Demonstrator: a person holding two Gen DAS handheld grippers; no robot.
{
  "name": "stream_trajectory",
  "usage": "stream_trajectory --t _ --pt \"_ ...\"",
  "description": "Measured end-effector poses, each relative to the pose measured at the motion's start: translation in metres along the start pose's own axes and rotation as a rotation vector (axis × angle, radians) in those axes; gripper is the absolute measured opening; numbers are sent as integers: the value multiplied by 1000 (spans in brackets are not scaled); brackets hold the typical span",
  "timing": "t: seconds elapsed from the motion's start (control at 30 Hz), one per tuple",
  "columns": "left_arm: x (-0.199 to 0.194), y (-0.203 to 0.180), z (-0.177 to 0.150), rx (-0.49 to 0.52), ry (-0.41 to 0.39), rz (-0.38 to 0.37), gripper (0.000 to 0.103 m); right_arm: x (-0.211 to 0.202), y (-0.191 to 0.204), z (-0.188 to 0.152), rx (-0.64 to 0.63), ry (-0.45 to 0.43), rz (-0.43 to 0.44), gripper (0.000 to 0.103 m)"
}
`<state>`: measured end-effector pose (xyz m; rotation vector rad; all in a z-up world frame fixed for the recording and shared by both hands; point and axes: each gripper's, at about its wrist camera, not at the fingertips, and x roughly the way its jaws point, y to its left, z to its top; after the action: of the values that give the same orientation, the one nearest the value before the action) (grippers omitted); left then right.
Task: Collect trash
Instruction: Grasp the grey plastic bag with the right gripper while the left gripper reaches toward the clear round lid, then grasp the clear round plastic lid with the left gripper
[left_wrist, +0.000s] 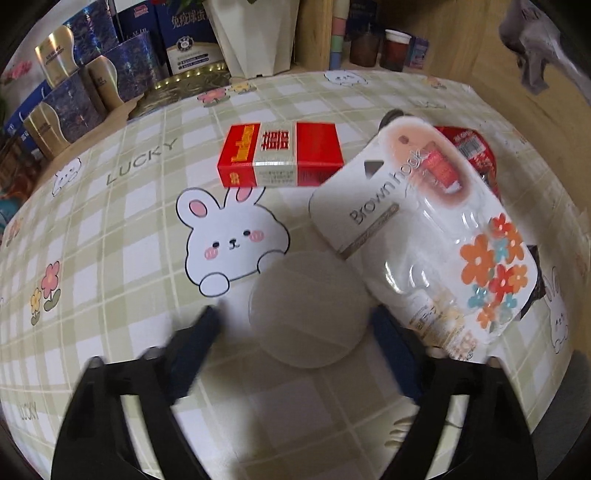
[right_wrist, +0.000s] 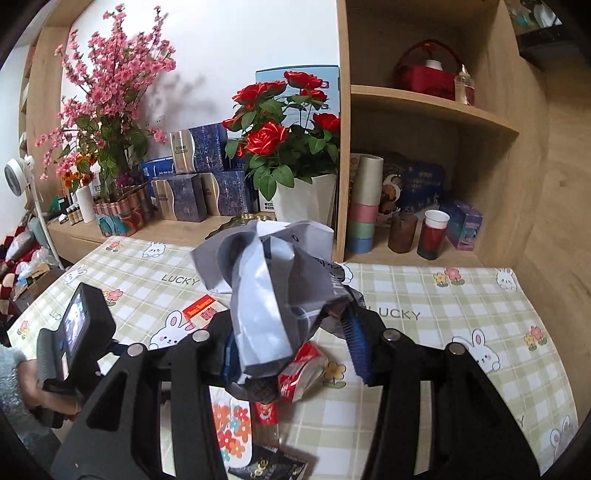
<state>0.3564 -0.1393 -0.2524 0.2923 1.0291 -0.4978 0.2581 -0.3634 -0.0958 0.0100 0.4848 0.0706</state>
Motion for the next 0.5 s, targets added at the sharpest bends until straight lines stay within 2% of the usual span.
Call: stream_trajectory --t 0.03,0.13,0.23,0.5 --pt "-1 0 1 -1 1 -7 64 -2 -1 -2 8 2 4 49" --pt "-4 1 -1 -15 5 -50 63 -8 -3 -7 30 12 14 49" --pt "-16 3 -10 -37 -11 -50 63 -16 -3 -11 48 10 20 49" --pt "-80 6 -42 -138 -121 -91 63 -41 1 -26 88 38 41 49"
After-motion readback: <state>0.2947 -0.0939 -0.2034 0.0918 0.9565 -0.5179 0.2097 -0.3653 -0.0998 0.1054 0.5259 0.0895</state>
